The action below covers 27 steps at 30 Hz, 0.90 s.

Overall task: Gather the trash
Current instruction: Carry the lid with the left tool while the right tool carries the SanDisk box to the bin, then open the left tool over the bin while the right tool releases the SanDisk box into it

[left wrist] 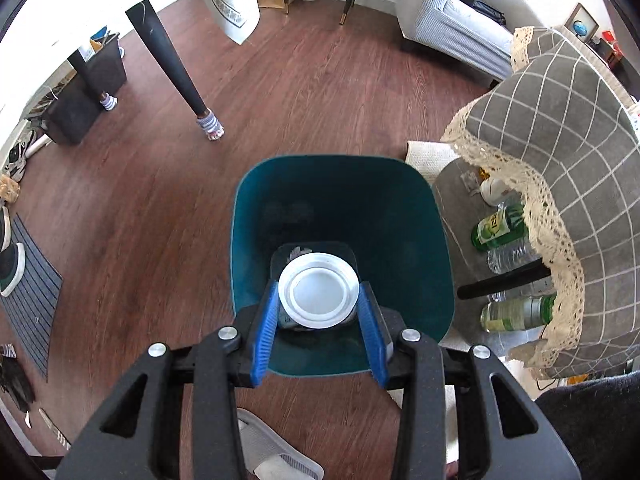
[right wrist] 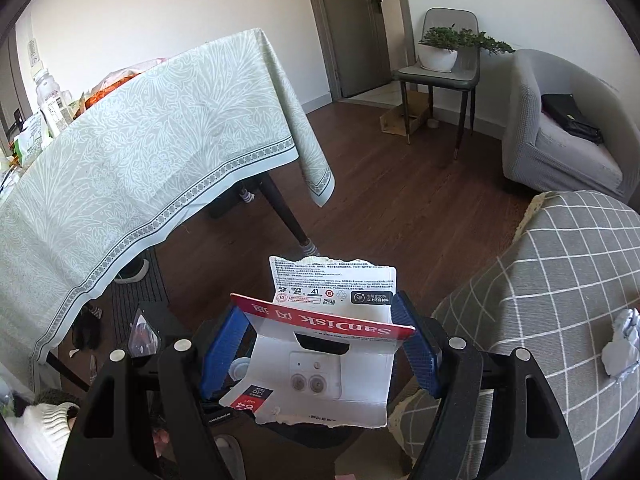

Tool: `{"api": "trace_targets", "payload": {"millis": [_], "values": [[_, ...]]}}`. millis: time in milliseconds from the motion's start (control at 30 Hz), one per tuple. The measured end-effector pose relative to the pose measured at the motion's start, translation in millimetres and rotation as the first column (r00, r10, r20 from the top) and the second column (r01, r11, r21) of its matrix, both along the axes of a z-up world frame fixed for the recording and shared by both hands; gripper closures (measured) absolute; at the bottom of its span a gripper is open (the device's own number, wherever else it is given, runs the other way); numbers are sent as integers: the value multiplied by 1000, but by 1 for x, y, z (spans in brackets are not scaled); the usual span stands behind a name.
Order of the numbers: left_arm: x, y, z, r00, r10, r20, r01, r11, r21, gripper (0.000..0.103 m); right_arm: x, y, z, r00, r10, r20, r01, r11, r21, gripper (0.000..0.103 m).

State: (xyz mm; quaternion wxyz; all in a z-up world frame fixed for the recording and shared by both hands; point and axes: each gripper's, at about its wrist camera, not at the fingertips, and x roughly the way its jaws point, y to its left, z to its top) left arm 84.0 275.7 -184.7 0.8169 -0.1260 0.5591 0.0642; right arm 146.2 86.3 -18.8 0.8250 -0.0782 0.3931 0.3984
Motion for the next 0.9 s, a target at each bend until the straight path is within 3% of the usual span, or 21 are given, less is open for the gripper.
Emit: {"api": "trace_targets", "payload": {"millis": [567, 667, 900], "values": [[-11, 7, -28, 997, -57, -55, 54, 997, -57, 60, -8, 58, -49, 995, 70, -68, -76, 992, -99, 29], [-11, 5, -30, 995, -57, -76, 54, 998, -39, 52, -8, 66, -57, 994, 77, -77, -86, 989, -119, 29], [-18, 20, -16, 999, -20, -27, 19, 999, -48, 44, -5, 78, -74, 993, 70, -92, -85, 984, -159, 29]]}}
